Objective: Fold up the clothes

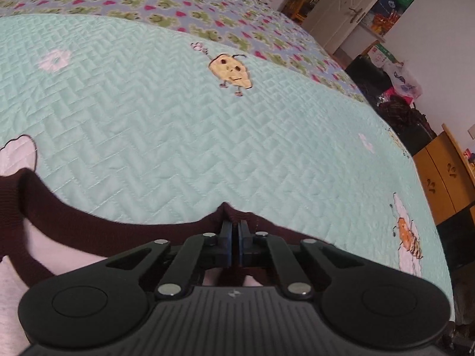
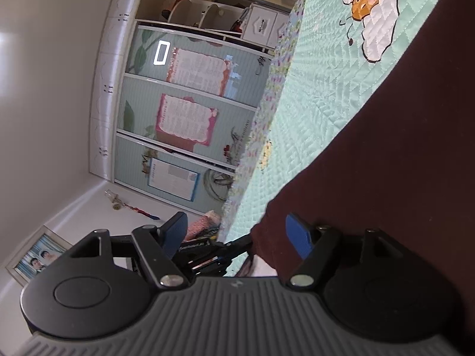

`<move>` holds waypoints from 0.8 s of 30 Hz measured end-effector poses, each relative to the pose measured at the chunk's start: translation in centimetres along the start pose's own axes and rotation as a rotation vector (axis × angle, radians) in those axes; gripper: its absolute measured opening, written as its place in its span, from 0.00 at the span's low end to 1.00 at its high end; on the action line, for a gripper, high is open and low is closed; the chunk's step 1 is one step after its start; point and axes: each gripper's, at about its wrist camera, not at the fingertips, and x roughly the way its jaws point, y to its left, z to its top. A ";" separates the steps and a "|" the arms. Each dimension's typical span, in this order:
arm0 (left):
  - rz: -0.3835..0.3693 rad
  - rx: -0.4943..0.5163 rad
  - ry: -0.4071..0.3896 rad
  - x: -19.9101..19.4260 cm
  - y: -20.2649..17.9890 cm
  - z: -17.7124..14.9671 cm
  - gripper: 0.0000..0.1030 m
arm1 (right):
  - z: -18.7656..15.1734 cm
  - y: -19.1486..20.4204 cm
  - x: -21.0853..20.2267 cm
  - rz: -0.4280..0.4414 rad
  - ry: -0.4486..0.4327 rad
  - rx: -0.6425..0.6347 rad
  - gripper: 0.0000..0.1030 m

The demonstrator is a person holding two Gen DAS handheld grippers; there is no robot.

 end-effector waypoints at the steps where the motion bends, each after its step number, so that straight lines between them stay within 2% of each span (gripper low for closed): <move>1: 0.004 0.014 0.002 0.0 0.0 -0.1 0.03 | 0.0 0.2 0.1 -0.021 0.002 -0.007 0.59; 4: 0.019 0.044 0.000 0.0 -0.3 -0.2 0.03 | -0.2 0.1 0.0 -0.072 -0.006 -0.003 0.46; 10: 0.045 0.085 -0.005 0.9 -0.9 0.1 0.04 | -0.4 -0.2 -0.1 -0.070 -0.019 0.018 0.45; 15: 0.090 0.121 0.024 1.5 -1.4 0.8 0.07 | -0.3 -0.4 -0.2 -0.069 -0.017 0.017 0.45; 20: 0.237 0.177 -0.005 0.2 -1.6 1.5 0.08 | -0.2 -0.4 -0.2 -0.069 -0.014 0.014 0.45; 22: 0.215 0.126 -0.034 -1.1 -0.7 1.8 0.08 | -0.1 -0.5 -0.2 -0.065 -0.015 0.018 0.45; 24: 0.160 0.058 -0.088 -2.8 0.0 1.8 0.07 | -0.1 -0.6 -0.2 -0.060 -0.017 0.025 0.45</move>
